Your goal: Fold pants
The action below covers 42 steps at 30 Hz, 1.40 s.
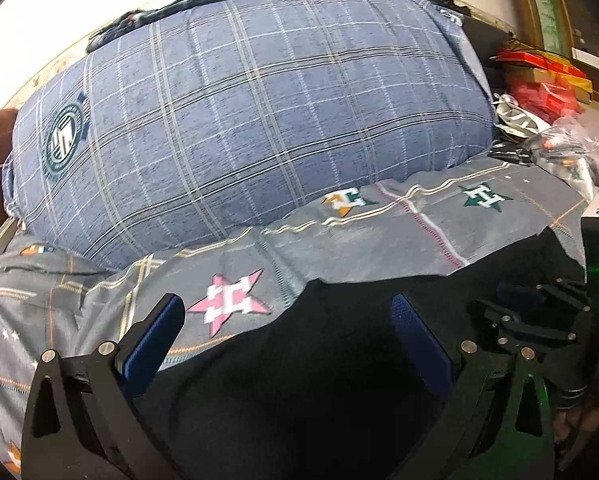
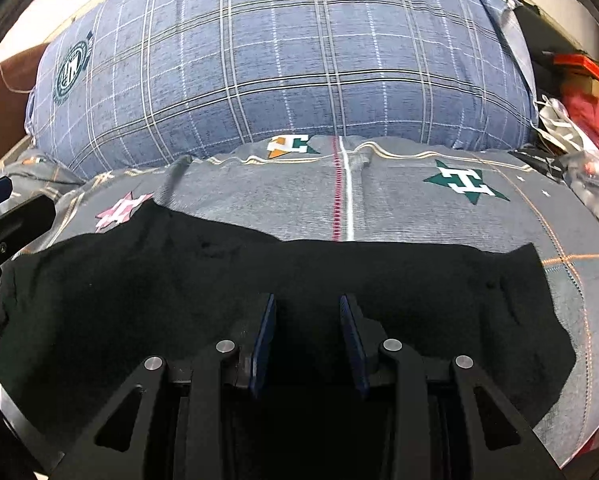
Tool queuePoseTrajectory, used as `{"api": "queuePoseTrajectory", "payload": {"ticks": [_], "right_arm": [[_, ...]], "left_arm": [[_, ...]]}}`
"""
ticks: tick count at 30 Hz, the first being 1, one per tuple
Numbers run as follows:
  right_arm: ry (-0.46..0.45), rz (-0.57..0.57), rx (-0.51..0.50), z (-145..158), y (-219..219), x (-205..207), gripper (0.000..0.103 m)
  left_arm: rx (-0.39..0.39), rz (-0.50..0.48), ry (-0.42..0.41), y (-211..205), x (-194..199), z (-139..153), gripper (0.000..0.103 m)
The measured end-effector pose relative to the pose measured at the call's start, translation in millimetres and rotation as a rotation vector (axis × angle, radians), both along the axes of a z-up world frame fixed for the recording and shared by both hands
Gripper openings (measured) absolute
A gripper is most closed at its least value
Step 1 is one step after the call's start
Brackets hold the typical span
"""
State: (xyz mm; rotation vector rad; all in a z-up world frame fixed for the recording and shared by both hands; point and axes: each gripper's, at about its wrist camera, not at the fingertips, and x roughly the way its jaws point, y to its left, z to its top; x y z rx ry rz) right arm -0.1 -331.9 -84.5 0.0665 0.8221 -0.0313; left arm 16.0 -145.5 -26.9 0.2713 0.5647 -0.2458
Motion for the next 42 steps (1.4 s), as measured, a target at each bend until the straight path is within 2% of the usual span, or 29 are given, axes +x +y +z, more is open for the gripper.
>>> {"api": "queuePoseTrajectory", "payload": {"ticks": [8,17,20,22,26,29,32,34,36,38,42], "right_arm": [[-0.017,-0.056,0.019,6.3,-26.5,-7.4,0.035],[0.008,-0.128,0.024,1.8,-63.1,-16.0,0.035],[-0.024,-0.116,0.074,5.9,-77.7,-26.8,0.035],[-0.064,-0.121,0.102,11.0,-92.9,-37.0,0.038],[-0.106,-0.210,0.299,13.3,-152.2,-64.0,0.039],[-0.134,-0.309,0.347,17.0,-184.9,-83.7,0.041],[-0.108,-0.339,0.417,12.2,-201.4,-95.4,0.042],[-0.077,-0.340,0.468,5.9,-206.0,-99.6,0.042],[-0.035,-0.320,0.496,-1.1,-206.4,-102.3,0.042],[-0.016,-0.298,0.554,-7.2,-206.0,-106.0,0.048],[0.018,-0.242,0.637,-17.6,-201.5,-98.8,0.049]], "left_arm": [[0.030,-0.049,-0.020,-34.1,-7.2,11.3,0.103],[0.076,-0.115,-0.009,-71.5,-16.3,13.2,0.103],[0.105,-0.186,0.023,-89.7,-9.2,7.4,0.103],[0.110,-0.293,0.059,-106.7,0.1,4.3,0.103],[0.170,-0.444,0.139,-149.8,18.6,-2.9,0.103],[0.162,-0.542,0.212,-184.7,32.1,-7.0,0.103],[0.181,-0.634,0.252,-214.7,35.1,-14.5,0.103],[0.221,-0.691,0.266,-231.1,32.8,-20.5,0.103],[0.264,-0.764,0.275,-245.6,26.5,-28.1,0.103],[0.307,-0.820,0.281,-255.1,22.2,-35.4,0.103],[0.342,-0.891,0.319,-264.6,24.2,-46.3,0.098]]}}
